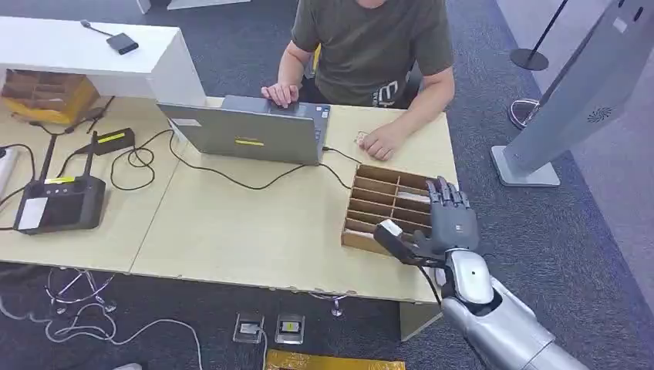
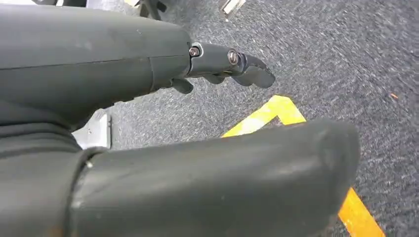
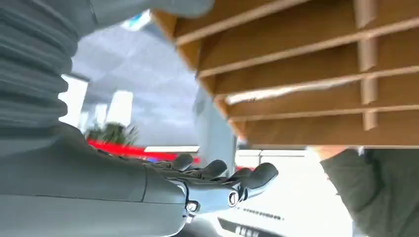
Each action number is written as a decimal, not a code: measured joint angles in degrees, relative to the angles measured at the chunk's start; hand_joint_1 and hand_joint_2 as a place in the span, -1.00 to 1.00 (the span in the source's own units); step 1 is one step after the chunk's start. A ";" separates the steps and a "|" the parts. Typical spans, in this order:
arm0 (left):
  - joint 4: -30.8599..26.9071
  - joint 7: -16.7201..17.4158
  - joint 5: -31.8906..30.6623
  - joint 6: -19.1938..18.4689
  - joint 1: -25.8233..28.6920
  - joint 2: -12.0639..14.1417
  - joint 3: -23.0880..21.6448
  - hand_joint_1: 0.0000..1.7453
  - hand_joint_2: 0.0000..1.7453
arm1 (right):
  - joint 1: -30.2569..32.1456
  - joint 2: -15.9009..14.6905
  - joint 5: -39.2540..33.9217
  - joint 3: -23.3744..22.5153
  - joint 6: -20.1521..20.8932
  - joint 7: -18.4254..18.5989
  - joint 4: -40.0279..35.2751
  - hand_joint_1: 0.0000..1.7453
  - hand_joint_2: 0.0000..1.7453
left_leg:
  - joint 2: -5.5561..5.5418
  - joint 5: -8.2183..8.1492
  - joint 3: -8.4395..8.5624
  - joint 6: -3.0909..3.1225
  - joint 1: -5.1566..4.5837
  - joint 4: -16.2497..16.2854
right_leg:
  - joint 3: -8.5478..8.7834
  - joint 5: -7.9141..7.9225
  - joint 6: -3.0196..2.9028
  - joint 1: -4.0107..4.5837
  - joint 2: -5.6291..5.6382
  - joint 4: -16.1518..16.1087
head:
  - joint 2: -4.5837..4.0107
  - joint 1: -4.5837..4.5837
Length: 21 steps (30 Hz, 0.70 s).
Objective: Pass the card to the sensor for recognition and then transmit it.
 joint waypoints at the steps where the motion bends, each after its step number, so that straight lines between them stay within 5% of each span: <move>1: 0.00 0.00 -0.74 -0.79 0.03 0.09 0.00 -1.00 -1.00 | -0.03 -1.12 3.24 -0.96 2.60 1.92 -1.42 -1.00 1.00 | -0.03 0.00 -0.02 0.00 0.00 0.00 | 0.02 0.00 0.00 0.00 -0.05 0.00 | 0.00 0.02; 21: 0.00 -0.02 -3.78 -3.58 0.37 1.09 0.00 -1.00 -1.00 | 0.95 -8.22 13.13 -10.23 13.86 5.13 -16.55 -1.00 1.00 | 0.03 0.00 -0.01 0.00 0.00 0.00 | -0.02 0.00 0.00 0.00 0.05 0.00 | 0.00 0.02</move>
